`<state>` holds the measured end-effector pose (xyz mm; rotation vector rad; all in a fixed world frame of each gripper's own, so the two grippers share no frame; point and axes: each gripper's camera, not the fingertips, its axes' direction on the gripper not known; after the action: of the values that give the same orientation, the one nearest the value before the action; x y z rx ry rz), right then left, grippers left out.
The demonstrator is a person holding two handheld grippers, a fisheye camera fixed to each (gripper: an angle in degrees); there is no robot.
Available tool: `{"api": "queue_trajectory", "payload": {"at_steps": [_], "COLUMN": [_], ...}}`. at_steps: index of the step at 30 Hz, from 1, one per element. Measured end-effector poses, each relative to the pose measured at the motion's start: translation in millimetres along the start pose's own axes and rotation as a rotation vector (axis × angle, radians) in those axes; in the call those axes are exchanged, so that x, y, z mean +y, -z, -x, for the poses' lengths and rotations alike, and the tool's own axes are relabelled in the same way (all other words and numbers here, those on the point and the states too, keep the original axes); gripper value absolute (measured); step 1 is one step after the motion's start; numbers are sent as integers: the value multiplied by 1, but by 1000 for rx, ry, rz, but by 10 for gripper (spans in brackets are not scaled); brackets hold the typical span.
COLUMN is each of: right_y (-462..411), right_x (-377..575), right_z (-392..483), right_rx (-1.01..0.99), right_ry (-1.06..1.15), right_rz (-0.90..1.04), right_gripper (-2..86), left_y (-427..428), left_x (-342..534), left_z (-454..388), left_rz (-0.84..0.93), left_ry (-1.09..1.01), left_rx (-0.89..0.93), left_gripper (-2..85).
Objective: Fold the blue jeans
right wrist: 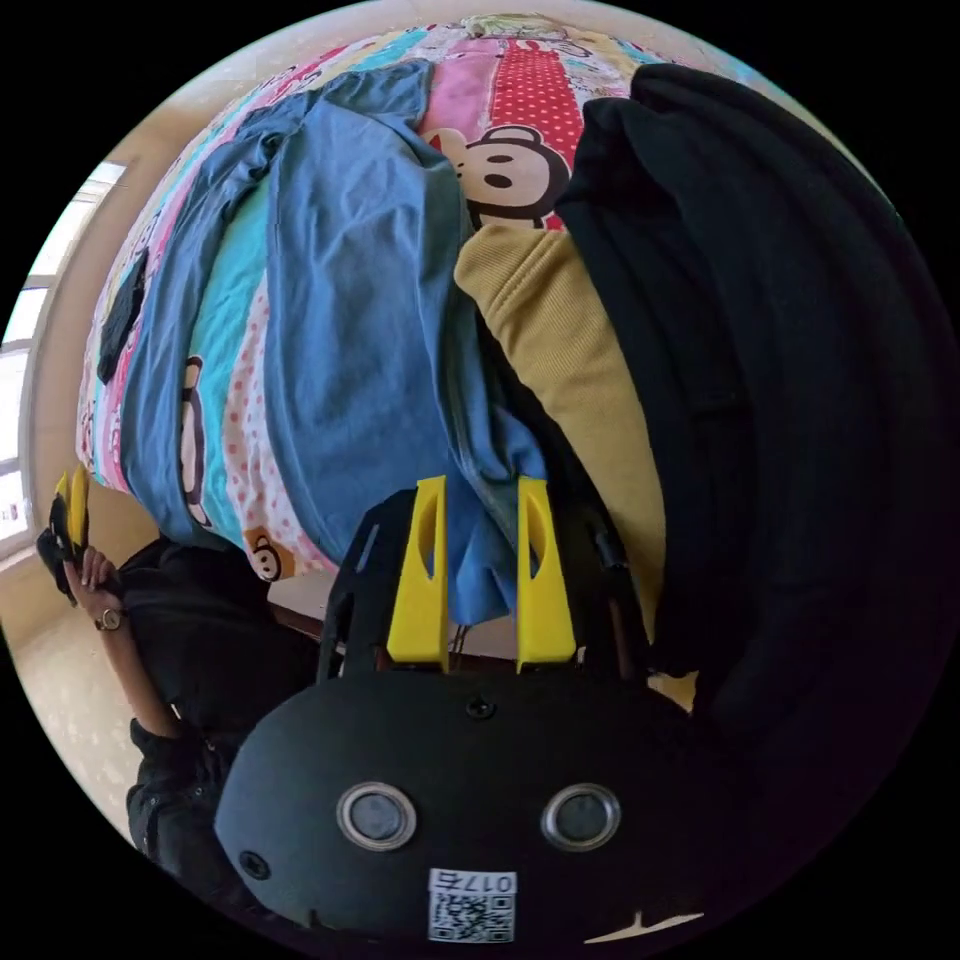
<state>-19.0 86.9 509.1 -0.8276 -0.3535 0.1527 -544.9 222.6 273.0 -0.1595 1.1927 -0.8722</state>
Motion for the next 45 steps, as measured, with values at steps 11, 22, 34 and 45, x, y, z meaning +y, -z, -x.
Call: {"api": "queue_trajectory", "payload": {"at_steps": [11,22,34,45], "right_y": [12,108,63,72], "right_x": [4,25,28,0], "right_z": [3,130,221,161], "right_rx": [116,-282,-245,-558], "right_ry": [34,608,795,818], "right_rz": [6,-138,-104,-4], "right_gripper": [93,32,27,21], "left_y": [-12,-67,-152,-191], "left_x": [13,26,42,57], "left_z": [-10,-33,-19,-66], "left_rz": [101,308,549,618], "left_ry": [-46,-81,11,-171], "left_rx": [203,495,216,-2], "left_gripper": [94,129,162,1]}}
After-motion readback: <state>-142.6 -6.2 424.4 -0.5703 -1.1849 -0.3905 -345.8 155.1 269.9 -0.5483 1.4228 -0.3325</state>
